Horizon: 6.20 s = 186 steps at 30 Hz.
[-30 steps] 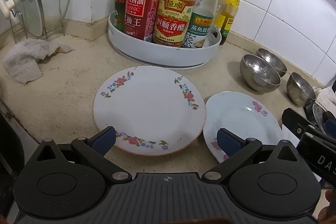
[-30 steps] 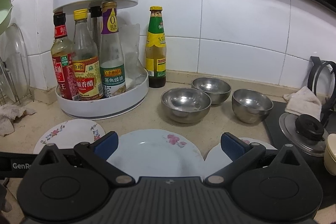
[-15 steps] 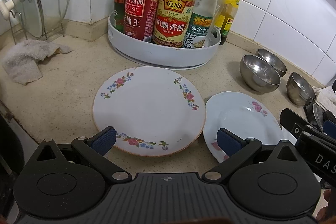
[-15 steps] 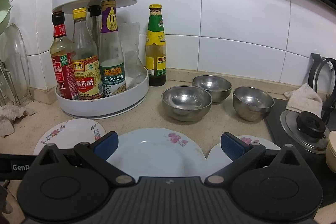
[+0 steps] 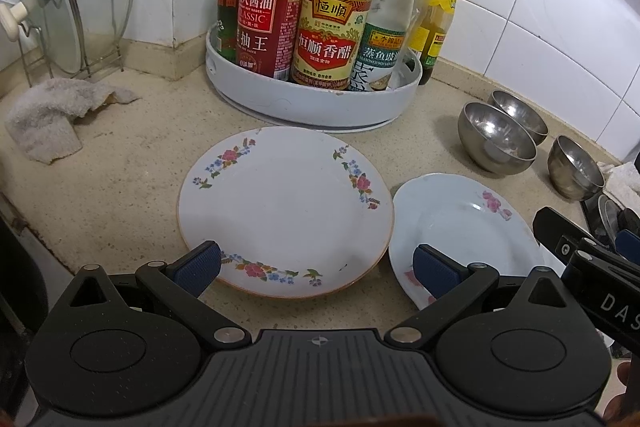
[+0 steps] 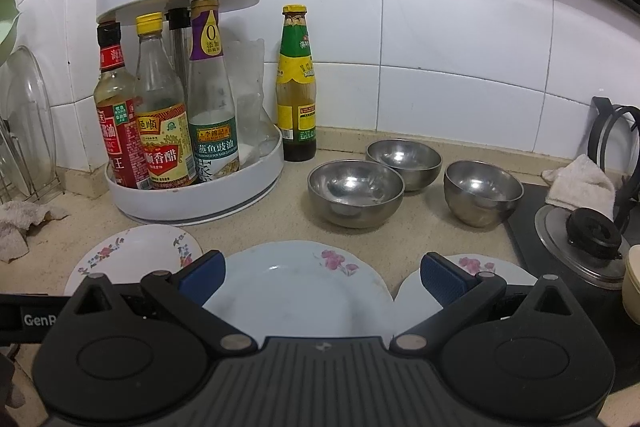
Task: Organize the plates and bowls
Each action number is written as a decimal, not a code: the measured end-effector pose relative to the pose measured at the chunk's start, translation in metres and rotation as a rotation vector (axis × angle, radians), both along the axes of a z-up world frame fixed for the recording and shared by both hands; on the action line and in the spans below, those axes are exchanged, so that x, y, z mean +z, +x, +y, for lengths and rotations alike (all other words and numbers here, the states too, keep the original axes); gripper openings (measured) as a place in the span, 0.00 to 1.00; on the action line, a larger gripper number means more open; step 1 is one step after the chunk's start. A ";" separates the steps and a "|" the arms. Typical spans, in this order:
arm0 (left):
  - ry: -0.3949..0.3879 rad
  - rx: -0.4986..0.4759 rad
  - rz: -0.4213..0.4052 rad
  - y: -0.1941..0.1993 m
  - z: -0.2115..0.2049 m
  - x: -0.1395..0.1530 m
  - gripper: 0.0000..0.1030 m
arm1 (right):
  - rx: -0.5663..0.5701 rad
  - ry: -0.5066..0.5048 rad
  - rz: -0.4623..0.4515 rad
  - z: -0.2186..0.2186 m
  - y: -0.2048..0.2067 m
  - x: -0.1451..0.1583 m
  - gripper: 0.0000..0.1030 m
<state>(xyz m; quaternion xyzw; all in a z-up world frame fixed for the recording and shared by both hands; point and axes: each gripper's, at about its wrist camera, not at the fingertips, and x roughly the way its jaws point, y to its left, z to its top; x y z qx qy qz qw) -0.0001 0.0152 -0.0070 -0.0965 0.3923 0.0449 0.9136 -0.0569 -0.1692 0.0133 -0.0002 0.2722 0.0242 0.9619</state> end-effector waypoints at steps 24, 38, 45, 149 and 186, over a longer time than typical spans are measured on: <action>0.046 0.216 0.002 0.007 0.032 0.000 1.00 | 0.319 -0.042 0.004 0.033 0.059 0.009 0.99; 0.003 0.315 0.054 0.016 0.064 -0.027 0.98 | 0.640 -0.028 0.240 0.071 0.158 -0.029 0.99; -0.068 0.225 0.089 0.031 0.075 -0.036 0.94 | 0.669 0.047 0.347 0.088 0.182 -0.042 0.99; -0.124 0.025 0.070 0.043 -0.049 -0.024 0.68 | 0.619 0.254 0.538 -0.074 0.161 -0.055 0.67; -0.092 0.292 -0.006 0.007 0.085 -0.004 0.70 | 0.797 0.305 0.500 0.089 0.169 -0.027 0.67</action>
